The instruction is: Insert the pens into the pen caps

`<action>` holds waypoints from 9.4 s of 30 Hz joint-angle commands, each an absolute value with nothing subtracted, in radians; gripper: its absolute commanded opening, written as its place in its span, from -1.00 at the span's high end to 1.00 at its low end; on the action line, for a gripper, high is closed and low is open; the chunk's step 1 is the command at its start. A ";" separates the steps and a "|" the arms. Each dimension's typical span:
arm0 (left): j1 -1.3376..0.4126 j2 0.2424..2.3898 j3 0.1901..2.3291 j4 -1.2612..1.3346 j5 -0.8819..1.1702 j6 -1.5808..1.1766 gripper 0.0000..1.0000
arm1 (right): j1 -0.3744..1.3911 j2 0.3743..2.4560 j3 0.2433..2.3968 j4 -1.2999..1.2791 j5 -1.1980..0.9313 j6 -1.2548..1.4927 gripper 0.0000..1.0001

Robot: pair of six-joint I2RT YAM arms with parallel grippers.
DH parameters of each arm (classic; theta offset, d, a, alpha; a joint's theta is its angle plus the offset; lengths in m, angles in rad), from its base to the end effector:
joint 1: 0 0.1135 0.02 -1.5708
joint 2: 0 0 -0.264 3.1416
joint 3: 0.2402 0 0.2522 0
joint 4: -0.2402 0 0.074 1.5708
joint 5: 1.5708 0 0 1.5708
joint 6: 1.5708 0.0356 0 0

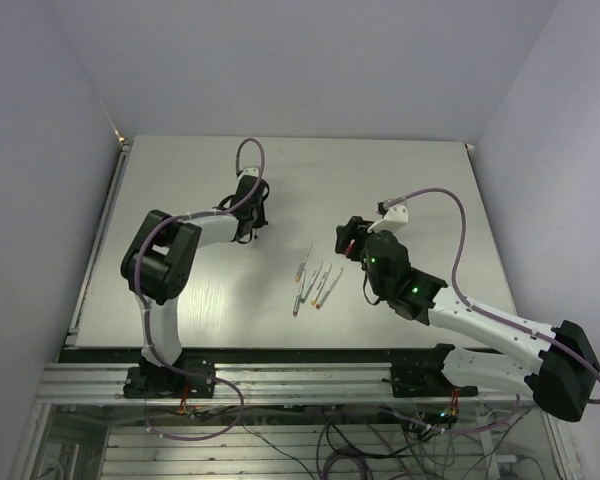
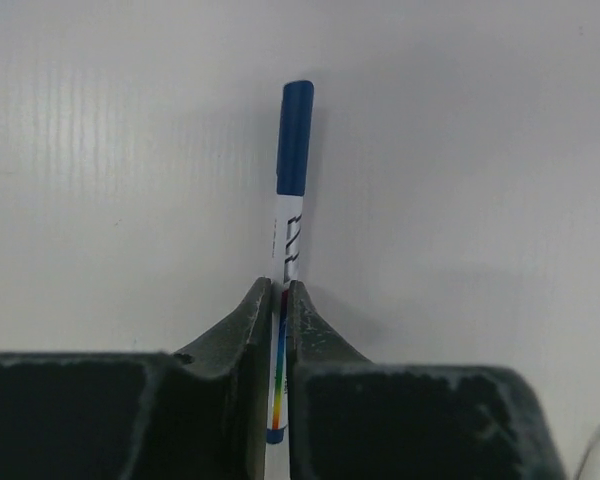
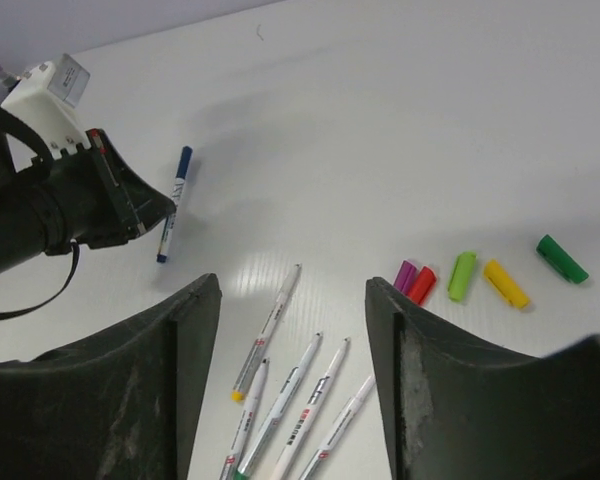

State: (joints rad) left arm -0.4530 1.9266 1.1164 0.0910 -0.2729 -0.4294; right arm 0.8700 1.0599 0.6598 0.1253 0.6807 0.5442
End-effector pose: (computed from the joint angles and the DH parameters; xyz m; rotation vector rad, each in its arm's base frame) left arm 0.3690 -0.1690 0.1535 -0.1140 2.2599 -0.1570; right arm 0.1704 0.1673 0.2760 0.1780 1.7910 0.3869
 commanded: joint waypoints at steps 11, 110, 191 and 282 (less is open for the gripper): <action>-0.431 1.997 1.209 0.064 -0.216 -0.470 -0.13 | 0.868 1.086 0.644 0.121 0.718 0.561 -0.41; -0.867 1.921 1.066 -0.246 -0.325 -0.407 0.68 | 0.824 0.877 0.501 -0.024 0.915 0.777 -0.03; -0.746 1.419 0.835 0.233 0.074 -0.409 0.86 | 0.320 1.669 0.838 -0.036 0.188 0.304 0.27; -0.699 1.427 0.811 0.271 0.126 -0.434 0.86 | 0.455 1.817 0.888 -0.355 0.392 0.558 1.00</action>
State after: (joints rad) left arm -0.7074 1.4261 0.8143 0.2352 0.0986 -0.4450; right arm 0.4435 1.7863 0.9459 -0.1234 0.4225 0.5613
